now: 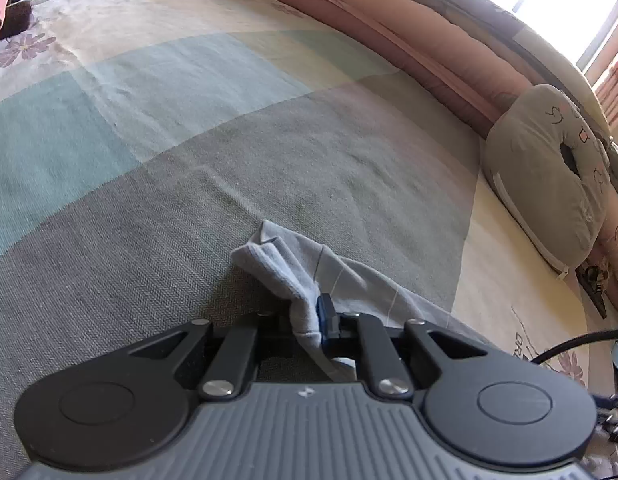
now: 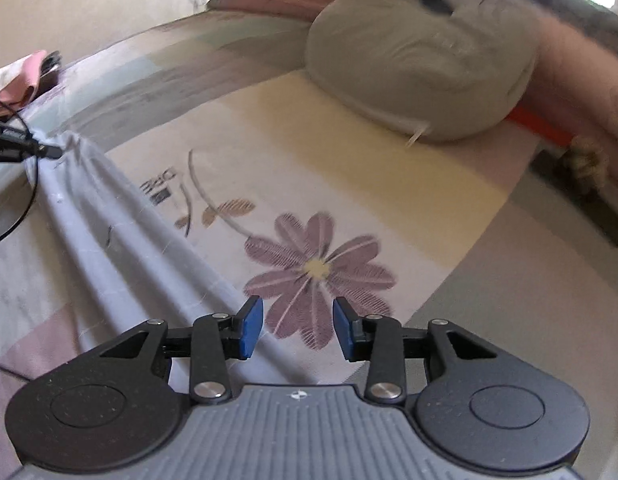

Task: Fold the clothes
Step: 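Hold the hem with the left gripper while the right gripper pinches the pant fabric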

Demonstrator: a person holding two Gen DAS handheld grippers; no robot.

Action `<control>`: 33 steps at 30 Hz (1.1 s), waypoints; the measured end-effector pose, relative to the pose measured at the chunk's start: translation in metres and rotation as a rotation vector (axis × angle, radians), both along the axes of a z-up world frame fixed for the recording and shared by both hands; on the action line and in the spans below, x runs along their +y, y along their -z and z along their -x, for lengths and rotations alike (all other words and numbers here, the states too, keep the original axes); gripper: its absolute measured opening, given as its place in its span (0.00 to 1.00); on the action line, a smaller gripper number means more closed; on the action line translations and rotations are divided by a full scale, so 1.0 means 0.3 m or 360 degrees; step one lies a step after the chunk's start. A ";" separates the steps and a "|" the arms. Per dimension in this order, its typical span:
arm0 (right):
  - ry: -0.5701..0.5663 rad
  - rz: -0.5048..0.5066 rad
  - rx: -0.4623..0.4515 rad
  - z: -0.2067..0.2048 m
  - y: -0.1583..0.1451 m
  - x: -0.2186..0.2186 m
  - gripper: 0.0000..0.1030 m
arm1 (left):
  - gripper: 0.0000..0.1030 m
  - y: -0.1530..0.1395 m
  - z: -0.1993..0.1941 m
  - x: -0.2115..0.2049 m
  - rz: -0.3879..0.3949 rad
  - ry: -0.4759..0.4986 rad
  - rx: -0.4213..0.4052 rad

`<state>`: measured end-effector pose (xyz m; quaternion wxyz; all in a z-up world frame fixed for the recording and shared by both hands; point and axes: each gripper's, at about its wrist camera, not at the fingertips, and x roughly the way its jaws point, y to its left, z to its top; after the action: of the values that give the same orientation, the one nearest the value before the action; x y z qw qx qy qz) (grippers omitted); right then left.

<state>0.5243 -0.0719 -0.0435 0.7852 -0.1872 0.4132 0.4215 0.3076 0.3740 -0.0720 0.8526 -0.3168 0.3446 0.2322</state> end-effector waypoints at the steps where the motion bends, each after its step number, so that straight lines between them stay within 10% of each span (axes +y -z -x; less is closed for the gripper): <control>1: -0.0042 0.0023 0.0009 0.007 0.017 0.006 0.42 | 0.11 0.000 0.000 0.001 0.0002 -0.0001 -0.0002; 6: -0.0143 0.0088 -0.0016 0.050 0.044 0.019 0.36 | 0.11 -0.002 -0.003 0.000 -0.0009 0.0000 0.0000; 11: -0.0212 0.0087 0.0022 0.065 0.035 0.036 0.04 | 0.10 -0.022 -0.018 -0.025 -0.0126 0.0060 -0.0006; 18: -0.0149 0.0084 -0.0159 0.049 -0.016 0.049 0.03 | 0.10 -0.139 -0.123 -0.070 -0.0391 0.0330 -0.0261; 33: 0.0253 0.0149 -0.0482 -0.153 -0.077 0.013 0.03 | 0.10 -0.250 -0.568 -0.003 -0.0464 0.0569 -0.0730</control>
<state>0.5703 -0.0680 -0.0205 0.8598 -0.2516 0.3228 0.3053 0.4781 0.3730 0.0031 0.9717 -0.1699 0.1568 0.0481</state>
